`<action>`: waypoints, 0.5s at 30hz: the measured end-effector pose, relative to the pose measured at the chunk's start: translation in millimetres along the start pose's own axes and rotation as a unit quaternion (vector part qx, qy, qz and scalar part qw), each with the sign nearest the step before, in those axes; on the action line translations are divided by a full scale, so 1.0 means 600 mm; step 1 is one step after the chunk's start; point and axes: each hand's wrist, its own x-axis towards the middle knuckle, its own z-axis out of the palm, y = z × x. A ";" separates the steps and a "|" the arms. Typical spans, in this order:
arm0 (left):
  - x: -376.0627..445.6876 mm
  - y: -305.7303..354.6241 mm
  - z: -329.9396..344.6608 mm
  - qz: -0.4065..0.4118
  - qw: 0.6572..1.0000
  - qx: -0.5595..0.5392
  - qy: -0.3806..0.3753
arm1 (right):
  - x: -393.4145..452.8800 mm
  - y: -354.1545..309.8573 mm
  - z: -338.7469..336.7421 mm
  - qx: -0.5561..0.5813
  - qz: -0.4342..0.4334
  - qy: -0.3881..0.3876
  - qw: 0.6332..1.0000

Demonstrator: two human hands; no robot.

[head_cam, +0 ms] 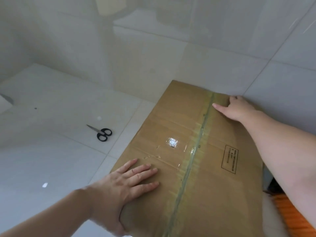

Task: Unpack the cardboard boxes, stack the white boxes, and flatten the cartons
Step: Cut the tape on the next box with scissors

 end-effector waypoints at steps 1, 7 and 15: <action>-0.007 -0.009 -0.003 -0.001 1.000 0.006 -0.008 | 0.003 0.001 -0.001 0.007 0.003 -0.001 1.000; -0.091 -0.077 -0.017 -0.063 0.997 0.007 -0.049 | -0.023 -0.020 0.016 0.024 0.020 -0.021 0.999; -0.224 -0.088 0.000 -0.166 0.980 0.024 -0.107 | -0.141 -0.071 0.015 -0.002 0.006 -0.093 0.996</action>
